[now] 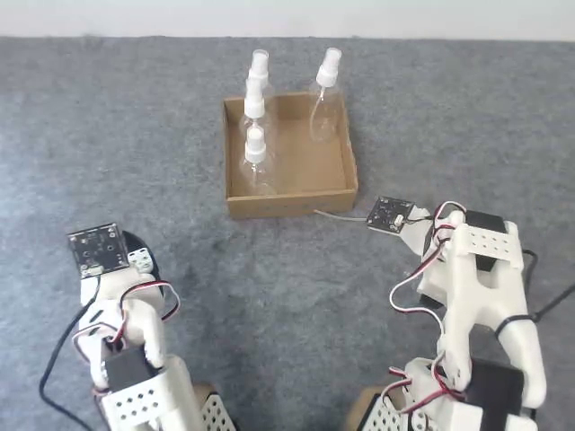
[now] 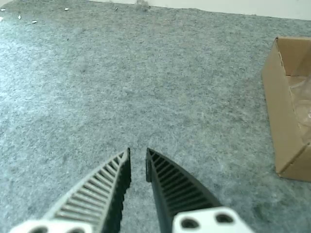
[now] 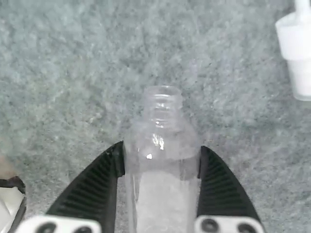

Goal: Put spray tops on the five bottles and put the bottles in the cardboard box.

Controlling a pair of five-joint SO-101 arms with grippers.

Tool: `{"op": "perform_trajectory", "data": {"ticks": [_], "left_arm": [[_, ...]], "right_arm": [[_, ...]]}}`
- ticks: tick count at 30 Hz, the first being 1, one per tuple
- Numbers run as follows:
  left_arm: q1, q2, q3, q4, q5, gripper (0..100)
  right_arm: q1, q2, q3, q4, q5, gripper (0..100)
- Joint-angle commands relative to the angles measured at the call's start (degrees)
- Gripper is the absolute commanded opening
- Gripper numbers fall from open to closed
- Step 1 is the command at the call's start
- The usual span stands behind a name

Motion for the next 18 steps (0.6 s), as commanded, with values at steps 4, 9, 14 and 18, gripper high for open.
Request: {"op": "perform_trajectory", "data": {"ticks": [4,9,14,18], "left_arm": [[0.00,-0.97,-0.40,-0.62,-0.18,5],[0.09,-0.97,-0.40,-0.62,-0.18,5],[0.09,-0.97,-0.40,-0.62,-0.18,5],[0.09,-0.97,-0.40,-0.62,-0.18,5]], "right_arm": [[-1.63,-1.10,-5.27,3.21,-6.42,8.7],[-6.90,-1.10,-5.54,3.21,-15.03,8.7],[-12.53,-1.10,-5.54,2.77,-23.12,8.7],[-14.37,-0.40,-5.36,-1.19,-29.45,9.1]]}}
